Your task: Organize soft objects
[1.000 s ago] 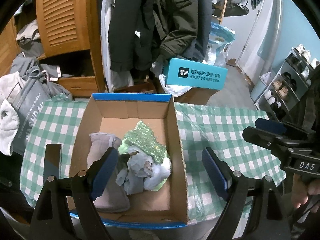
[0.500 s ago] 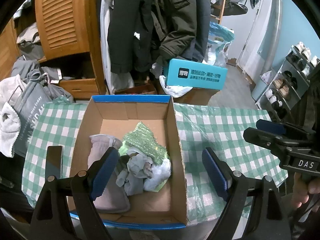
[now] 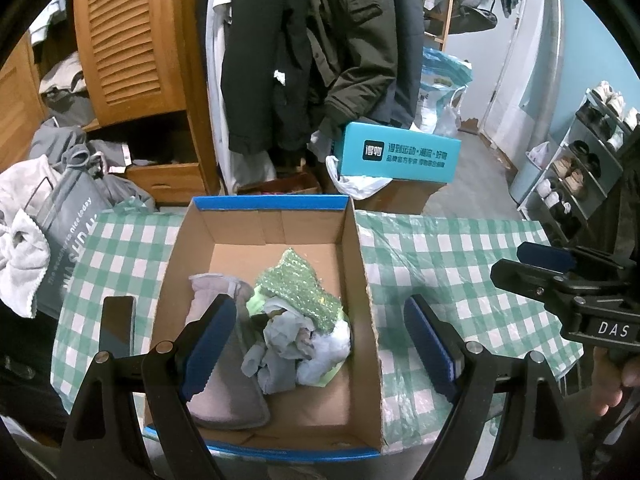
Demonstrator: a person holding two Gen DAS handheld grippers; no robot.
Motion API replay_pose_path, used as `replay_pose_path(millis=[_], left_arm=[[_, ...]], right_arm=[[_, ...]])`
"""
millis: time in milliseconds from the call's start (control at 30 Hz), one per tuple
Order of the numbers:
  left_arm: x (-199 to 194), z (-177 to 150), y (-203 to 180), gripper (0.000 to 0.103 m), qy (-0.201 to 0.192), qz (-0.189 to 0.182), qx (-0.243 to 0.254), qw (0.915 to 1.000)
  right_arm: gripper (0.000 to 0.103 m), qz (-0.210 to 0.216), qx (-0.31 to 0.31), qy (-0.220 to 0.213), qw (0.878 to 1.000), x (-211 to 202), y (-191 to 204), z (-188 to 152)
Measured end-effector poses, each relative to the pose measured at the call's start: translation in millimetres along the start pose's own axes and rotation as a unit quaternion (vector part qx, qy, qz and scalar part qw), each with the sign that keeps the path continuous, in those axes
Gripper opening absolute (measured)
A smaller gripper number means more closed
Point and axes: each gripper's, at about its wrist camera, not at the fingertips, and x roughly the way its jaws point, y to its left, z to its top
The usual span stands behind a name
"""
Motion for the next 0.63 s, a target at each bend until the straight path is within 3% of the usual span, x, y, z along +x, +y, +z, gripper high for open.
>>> replay_pose_path(millis=[633], left_arm=[[1.0,-2.7,-1.5,0.087,0.004,0.003,-0.002,1.0]], right_arm=[[0.066,0.0,0.0,0.001,1.0,-0.1,0.2,0.4]])
